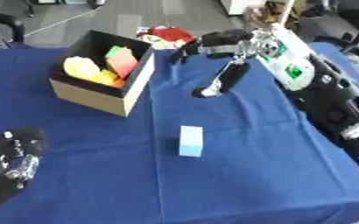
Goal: Pick up objects on the table and place them in the box.
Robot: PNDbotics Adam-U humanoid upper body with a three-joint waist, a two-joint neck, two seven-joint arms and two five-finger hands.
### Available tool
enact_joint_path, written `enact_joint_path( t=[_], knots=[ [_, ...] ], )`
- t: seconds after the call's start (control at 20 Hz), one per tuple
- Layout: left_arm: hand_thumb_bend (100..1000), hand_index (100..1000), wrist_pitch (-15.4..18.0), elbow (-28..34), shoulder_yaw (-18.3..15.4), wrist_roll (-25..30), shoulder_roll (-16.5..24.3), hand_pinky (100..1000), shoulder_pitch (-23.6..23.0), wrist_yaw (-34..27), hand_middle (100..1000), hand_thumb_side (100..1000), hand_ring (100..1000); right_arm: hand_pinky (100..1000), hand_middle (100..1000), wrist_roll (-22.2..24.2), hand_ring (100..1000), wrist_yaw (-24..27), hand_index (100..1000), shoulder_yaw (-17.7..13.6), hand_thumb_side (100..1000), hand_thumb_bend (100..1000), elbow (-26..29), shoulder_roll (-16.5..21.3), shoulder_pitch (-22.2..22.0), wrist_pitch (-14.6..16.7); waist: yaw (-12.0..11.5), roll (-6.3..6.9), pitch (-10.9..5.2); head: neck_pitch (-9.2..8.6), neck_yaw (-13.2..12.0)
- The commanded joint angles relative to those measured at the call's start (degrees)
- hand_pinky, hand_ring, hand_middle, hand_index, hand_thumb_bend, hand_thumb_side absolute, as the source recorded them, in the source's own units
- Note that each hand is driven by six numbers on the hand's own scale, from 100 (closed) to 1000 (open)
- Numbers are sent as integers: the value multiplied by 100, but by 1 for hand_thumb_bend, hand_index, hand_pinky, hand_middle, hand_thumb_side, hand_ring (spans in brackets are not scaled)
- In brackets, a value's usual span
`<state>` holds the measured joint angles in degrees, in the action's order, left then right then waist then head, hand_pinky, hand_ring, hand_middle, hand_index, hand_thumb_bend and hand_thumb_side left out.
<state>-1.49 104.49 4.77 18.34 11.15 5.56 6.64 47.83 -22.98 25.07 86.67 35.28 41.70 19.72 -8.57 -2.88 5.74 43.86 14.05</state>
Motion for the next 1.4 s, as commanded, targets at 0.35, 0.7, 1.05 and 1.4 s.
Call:
enact_joint_path(
  t=[0.35, 0.7, 1.05, 1.4],
  knots=[
    [100, 730, 7, 57, -32, -16, 96, 736, 45, 24, 647, 326, 645, 958, 972, 414, 955, -894, 1000, 537, 100, 421, 405, 37, 35, 1018, -24, -74, -151, 20, 4],
    [100, 730, 9, 59, -35, -17, 94, 736, 43, 30, 647, 326, 645, 960, 967, 296, 956, -1608, 997, 624, 100, 400, -13, -6, -80, 1575, -26, -72, -132, 21, -5],
    [100, 730, 11, 63, -37, -17, 90, 736, 42, 30, 647, 325, 645, 958, 957, 35, 954, -1914, 983, 630, 100, 381, -302, -34, -215, 1799, -15, -57, -133, 20, -10],
    [100, 730, 12, 64, -36, -17, 87, 736, 40, 30, 647, 325, 645, 957, 951, -75, 952, -2037, 974, 627, 100, 368, -448, -55, -273, 1886, -1, -50, -136, 19, -17]
  ],
)
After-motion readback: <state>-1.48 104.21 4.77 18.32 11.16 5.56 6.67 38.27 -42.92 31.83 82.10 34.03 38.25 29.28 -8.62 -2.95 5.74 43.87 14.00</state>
